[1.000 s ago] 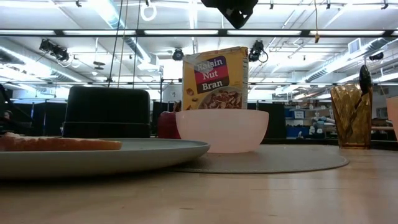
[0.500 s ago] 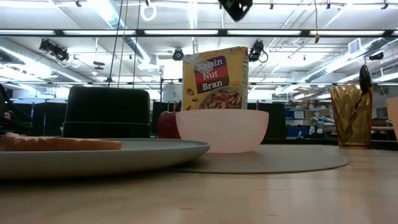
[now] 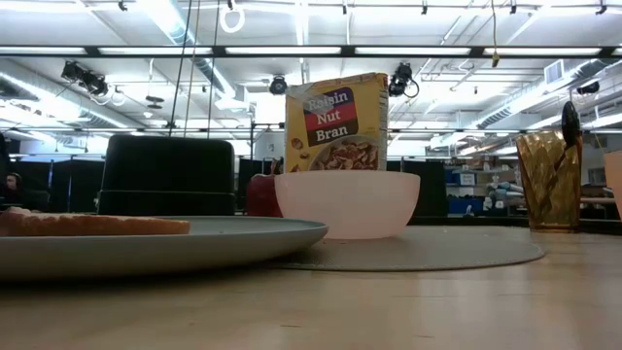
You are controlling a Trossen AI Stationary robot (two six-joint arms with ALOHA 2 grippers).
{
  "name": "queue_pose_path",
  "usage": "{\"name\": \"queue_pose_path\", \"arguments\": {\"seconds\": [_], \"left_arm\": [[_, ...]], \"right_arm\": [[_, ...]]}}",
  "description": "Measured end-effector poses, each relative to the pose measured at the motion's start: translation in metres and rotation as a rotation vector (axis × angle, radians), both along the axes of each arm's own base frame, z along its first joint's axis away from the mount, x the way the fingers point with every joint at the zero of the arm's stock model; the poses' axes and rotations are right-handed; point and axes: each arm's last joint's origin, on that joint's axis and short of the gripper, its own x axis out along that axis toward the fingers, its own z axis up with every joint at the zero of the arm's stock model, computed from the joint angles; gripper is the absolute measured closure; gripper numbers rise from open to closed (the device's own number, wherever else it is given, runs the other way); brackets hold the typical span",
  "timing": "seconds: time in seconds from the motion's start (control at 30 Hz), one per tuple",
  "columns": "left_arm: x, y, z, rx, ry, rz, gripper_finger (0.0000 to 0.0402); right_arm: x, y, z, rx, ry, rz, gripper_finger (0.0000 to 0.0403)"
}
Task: Arrange a breakfast setting
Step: Put the orange cup on the gray placemat at the top right of the orange bowl
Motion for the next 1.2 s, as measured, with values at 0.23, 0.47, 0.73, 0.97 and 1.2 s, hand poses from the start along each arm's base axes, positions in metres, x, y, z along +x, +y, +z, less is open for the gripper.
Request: {"name": "queue_pose_path", "arguments": {"seconds": [0.23, 0.47, 0.73, 0.97, 1.2], "left_arm": [[0.047, 0.055, 0.041, 0.137, -0.249, -0.216, 0.0388], [0.074, 0.076, 0.054, 0.269, -0.464, -0.543, 0.0388], [0.078, 0.073, 0.047, 0.311, -0.451, -0.702, 0.0388], [0.086, 0.066, 0.043, 0.324, -0.491, -0.676, 0.0388], [0.091, 0.067, 0.039, 0.395, -0.485, -0.651, 0.0388]], "right_arm": [[-0.008, 0.001, -0.02, 0.059, 0.184, -0.114, 0.0233], [0.03, 0.005, -0.062, 0.078, 0.263, -0.159, 0.0164], [0.062, -0.012, -0.076, 0.224, 0.278, -0.047, 0.0055], [0.069, -0.043, -0.072, 0.119, 0.269, 0.019, 0.0013], [0.083, -0.074, -0.067, 0.145, 0.196, 0.022, 0.0011]]}}
